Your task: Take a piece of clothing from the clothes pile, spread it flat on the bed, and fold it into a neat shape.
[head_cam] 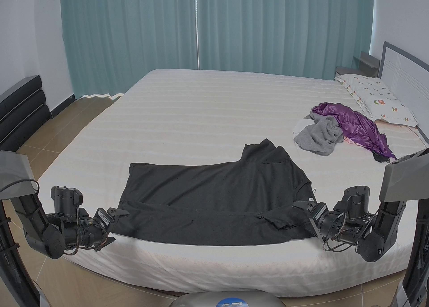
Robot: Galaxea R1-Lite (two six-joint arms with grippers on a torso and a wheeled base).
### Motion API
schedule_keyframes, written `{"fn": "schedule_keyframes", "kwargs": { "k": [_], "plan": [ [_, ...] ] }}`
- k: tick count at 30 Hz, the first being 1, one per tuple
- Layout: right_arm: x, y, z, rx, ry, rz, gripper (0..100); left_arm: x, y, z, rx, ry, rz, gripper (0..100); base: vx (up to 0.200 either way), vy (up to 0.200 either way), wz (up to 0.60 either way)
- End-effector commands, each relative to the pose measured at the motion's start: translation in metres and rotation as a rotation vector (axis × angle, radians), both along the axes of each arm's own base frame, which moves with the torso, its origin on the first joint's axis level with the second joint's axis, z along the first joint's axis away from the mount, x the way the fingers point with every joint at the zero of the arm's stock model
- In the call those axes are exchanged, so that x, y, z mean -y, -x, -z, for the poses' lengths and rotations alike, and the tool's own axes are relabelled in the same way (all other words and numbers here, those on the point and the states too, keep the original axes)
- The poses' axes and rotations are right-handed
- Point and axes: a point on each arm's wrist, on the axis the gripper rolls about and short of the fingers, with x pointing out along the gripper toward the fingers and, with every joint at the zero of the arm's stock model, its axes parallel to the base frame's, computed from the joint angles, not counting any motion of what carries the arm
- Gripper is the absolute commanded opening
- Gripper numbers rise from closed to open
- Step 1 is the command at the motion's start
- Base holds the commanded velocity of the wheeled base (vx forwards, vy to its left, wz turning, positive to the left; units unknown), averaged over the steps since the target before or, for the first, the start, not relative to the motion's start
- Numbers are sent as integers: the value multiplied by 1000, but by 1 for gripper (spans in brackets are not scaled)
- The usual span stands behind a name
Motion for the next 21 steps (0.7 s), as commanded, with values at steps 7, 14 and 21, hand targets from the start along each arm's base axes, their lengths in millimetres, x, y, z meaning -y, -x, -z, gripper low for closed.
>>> {"fn": "schedule_keyframes", "kwargs": {
  "k": [7,14,21],
  "plan": [
    [-3,-10,16,-38,30,20,100,0,0,1,-3,-1,1,100,0,0,0],
    [-5,-18,17,-21,44,47,100,0,0,1,-3,-2,2,100,0,0,0],
    [-5,-18,15,-15,44,53,0,0,0,1,-3,-1,1,100,0,0,0]
  ]
}}
